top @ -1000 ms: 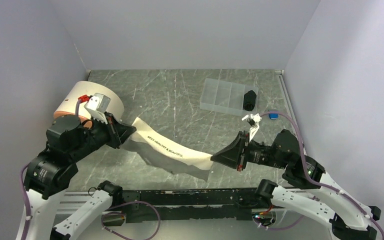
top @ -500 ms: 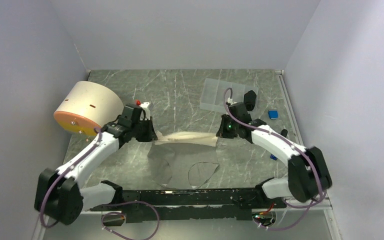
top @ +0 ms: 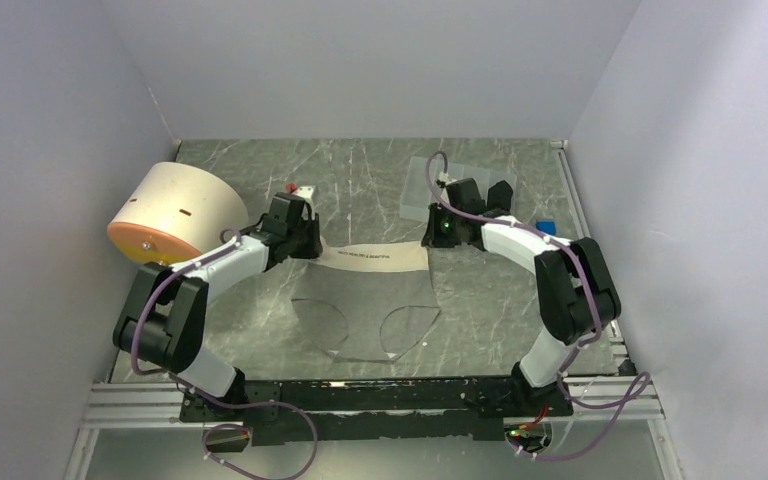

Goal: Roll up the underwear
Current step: Flatten out the underwear at the center of the board.

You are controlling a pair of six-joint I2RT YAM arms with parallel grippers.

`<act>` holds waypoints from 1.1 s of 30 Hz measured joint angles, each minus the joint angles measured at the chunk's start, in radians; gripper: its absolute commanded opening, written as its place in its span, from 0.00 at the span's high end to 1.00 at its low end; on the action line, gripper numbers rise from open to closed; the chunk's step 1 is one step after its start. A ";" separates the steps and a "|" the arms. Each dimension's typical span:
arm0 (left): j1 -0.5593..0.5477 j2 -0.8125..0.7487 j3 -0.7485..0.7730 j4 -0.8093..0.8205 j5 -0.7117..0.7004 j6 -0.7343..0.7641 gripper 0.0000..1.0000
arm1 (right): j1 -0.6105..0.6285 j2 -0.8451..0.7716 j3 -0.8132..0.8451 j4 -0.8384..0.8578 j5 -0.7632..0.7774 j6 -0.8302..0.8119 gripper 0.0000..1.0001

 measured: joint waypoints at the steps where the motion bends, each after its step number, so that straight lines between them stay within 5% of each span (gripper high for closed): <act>1: 0.002 0.011 0.012 0.000 -0.012 0.008 0.53 | 0.000 0.017 0.021 -0.008 0.001 -0.003 0.75; 4: 0.004 0.043 0.044 -0.008 -0.046 0.016 0.39 | 0.000 0.053 0.077 -0.059 0.015 -0.013 0.55; 9: 0.006 0.024 0.045 -0.055 -0.087 0.010 0.34 | 0.001 0.020 0.091 -0.148 0.044 -0.026 0.52; 16: 0.006 -0.173 -0.020 -0.156 -0.081 -0.033 0.30 | 0.034 -0.203 -0.065 -0.117 -0.068 0.031 0.63; 23: 0.006 -0.335 -0.245 -0.233 -0.069 -0.143 0.27 | 0.263 -0.260 -0.292 -0.056 -0.073 0.196 0.79; 33: 0.006 -0.449 -0.361 -0.251 -0.033 -0.269 0.31 | 0.325 -0.346 -0.471 -0.008 0.043 0.351 0.82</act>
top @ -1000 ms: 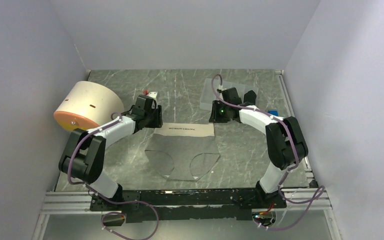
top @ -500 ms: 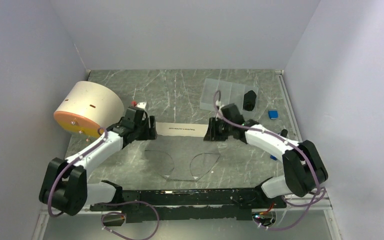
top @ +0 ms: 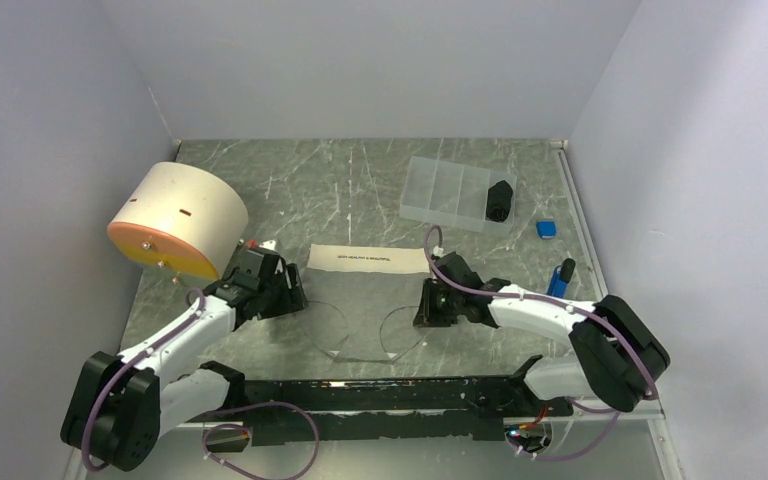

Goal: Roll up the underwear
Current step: Flatten out the underwear at the center of the board, then fold the underwear at the center of the board.

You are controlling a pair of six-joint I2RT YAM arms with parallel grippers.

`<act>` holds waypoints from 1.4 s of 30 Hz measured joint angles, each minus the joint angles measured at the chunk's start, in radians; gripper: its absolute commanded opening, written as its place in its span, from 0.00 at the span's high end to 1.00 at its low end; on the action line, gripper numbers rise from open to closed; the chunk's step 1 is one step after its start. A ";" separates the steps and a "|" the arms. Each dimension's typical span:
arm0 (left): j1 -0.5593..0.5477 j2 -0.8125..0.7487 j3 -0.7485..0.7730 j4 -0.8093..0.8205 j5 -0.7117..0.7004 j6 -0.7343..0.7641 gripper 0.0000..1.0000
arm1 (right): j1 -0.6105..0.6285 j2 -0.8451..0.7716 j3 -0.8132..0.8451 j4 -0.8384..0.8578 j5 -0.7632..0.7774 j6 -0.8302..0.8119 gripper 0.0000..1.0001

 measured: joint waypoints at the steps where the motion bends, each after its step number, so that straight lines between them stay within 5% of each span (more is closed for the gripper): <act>1: 0.000 -0.005 -0.008 -0.002 -0.001 -0.015 0.33 | 0.002 -0.008 -0.008 0.001 0.009 0.008 0.82; 16: 0.000 -0.034 -0.041 -0.023 -0.076 -0.111 0.45 | 0.007 -0.100 0.072 -0.158 0.062 -0.024 0.66; 28: 0.004 0.090 0.010 0.046 -0.105 -0.101 0.53 | 0.018 0.244 0.473 -0.061 -0.021 -0.073 0.60; 32: 0.011 0.097 0.008 0.072 -0.098 -0.100 0.67 | 0.047 0.391 0.583 -0.056 -0.040 -0.076 0.60; 42: 0.052 0.133 -0.006 0.139 -0.069 -0.090 0.81 | 0.120 0.598 0.791 -0.070 0.013 -0.076 0.58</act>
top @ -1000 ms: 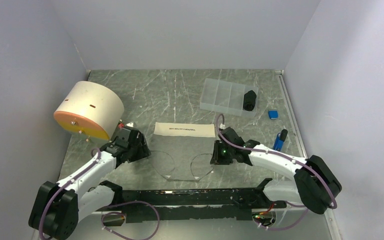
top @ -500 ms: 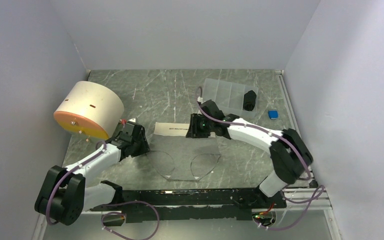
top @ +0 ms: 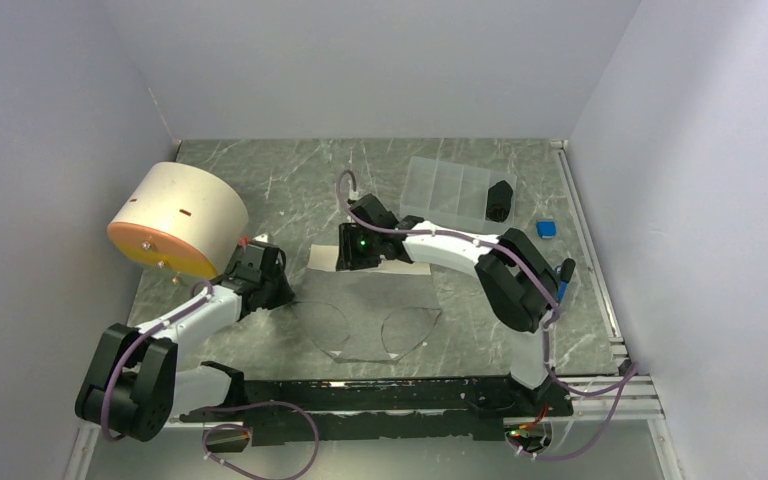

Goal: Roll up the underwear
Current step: Fold the underwear at the center of the board.

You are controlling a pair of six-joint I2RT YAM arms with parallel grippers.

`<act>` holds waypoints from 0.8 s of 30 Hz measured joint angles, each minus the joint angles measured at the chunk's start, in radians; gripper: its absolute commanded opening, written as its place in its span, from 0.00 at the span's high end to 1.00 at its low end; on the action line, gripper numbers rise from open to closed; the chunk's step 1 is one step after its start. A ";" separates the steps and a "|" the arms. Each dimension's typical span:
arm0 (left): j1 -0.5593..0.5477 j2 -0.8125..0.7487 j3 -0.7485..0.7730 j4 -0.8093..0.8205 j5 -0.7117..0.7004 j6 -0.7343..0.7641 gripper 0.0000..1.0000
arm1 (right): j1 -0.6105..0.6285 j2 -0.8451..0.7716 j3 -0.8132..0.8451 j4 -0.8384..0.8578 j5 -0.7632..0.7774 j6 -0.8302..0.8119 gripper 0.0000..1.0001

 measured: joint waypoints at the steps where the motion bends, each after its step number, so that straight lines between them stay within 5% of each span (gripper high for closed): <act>1: 0.003 -0.001 -0.002 0.004 0.002 0.002 0.83 | 0.005 0.011 0.018 0.000 0.012 0.000 0.57; 6: 0.011 -0.007 -0.019 0.034 0.018 0.016 0.90 | 0.038 0.081 0.137 -0.035 0.092 0.003 0.54; 8: 0.013 -0.008 -0.023 0.042 0.027 0.020 0.85 | 0.054 0.114 0.188 -0.047 0.129 0.003 0.54; 10: 0.015 -0.008 -0.024 0.044 0.033 0.019 0.66 | 0.070 0.150 0.245 -0.071 0.164 0.003 0.54; 13: 0.016 -0.023 -0.029 0.055 0.051 0.019 0.57 | 0.093 0.209 0.342 -0.110 0.225 0.000 0.55; 24: 0.022 -0.054 -0.056 0.077 0.072 0.019 0.55 | 0.151 0.431 0.674 -0.275 0.412 -0.042 0.55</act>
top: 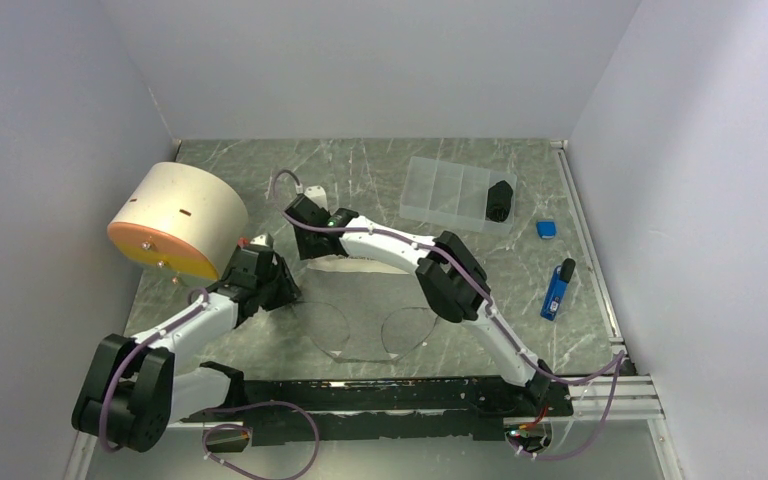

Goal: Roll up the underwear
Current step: Fold the underwear at the center of the board.

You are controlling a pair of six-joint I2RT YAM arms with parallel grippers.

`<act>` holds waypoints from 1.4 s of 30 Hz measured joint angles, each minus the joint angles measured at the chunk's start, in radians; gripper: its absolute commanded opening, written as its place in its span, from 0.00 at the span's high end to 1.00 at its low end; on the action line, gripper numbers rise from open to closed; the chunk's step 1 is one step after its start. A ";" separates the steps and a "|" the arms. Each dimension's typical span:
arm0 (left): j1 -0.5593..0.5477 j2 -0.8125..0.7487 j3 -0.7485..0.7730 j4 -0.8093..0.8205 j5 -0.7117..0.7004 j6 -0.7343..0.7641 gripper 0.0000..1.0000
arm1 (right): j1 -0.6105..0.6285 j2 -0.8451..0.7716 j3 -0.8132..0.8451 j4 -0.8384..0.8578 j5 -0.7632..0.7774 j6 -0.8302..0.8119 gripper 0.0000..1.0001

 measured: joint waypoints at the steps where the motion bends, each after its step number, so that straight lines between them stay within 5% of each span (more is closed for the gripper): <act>1: 0.000 0.004 0.000 0.007 0.004 0.000 0.55 | 0.005 0.016 0.019 -0.017 0.015 -0.005 0.55; 14: 0.011 0.032 -0.023 0.088 0.022 -0.003 0.78 | 0.027 0.167 0.222 -0.137 0.101 -0.059 0.64; 21: 0.013 0.043 -0.029 0.105 0.032 -0.003 0.95 | 0.031 0.178 0.240 -0.163 0.139 -0.063 0.78; 29: 0.014 0.026 -0.035 0.095 0.043 -0.003 0.95 | 0.031 0.183 0.255 -0.177 0.140 -0.078 0.96; 39: 0.014 -0.058 -0.005 -0.060 0.052 0.032 0.95 | 0.003 0.162 0.228 -0.158 0.039 -0.065 0.91; 42: 0.014 -0.085 -0.004 -0.074 0.060 0.034 0.81 | -0.020 0.131 0.188 -0.138 -0.007 -0.053 0.88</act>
